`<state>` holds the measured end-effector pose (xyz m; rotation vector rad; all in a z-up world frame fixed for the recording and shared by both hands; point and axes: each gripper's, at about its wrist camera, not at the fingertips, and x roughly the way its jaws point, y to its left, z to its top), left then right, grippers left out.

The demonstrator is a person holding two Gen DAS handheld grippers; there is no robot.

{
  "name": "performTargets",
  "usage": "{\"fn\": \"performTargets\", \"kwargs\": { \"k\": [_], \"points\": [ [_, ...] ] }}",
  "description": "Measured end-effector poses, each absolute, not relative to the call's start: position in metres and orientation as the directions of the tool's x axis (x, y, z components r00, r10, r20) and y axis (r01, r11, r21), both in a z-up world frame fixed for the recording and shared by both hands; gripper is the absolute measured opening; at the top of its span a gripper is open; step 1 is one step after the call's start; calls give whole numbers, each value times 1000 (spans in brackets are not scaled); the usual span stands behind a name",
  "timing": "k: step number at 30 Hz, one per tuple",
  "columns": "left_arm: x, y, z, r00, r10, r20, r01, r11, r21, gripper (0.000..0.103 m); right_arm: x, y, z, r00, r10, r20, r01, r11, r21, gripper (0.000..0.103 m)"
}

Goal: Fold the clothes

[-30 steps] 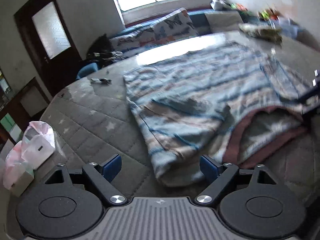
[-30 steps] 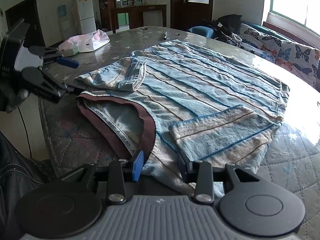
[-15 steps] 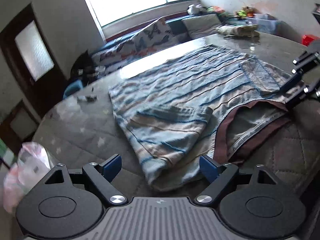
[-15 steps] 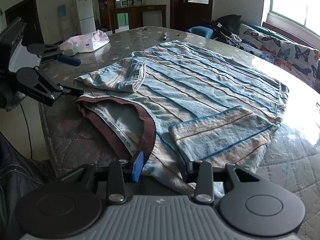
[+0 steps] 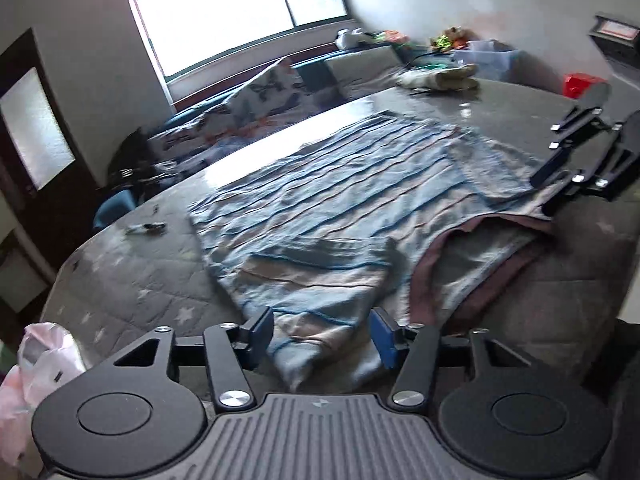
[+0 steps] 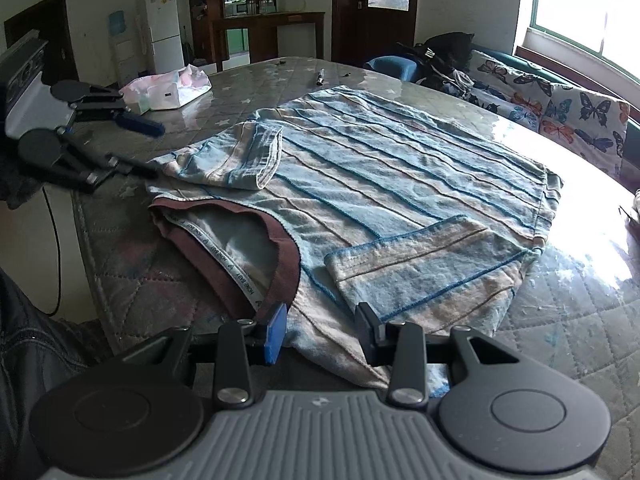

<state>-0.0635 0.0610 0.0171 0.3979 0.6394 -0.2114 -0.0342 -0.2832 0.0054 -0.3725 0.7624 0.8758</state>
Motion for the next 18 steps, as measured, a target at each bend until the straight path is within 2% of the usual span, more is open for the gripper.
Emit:
{"fn": "performTargets", "kwargs": {
  "k": [7,18],
  "points": [
    [-68,43,0,762,-96,-640,411,835,365,52,-35,-280,1,393,542,-743,-804,595,9,38],
    [-85,44,7,742,-157,-652,539,717,441,53,-35,-288,13,413,527,-743,-805,593,-27,38]
  ]
}}
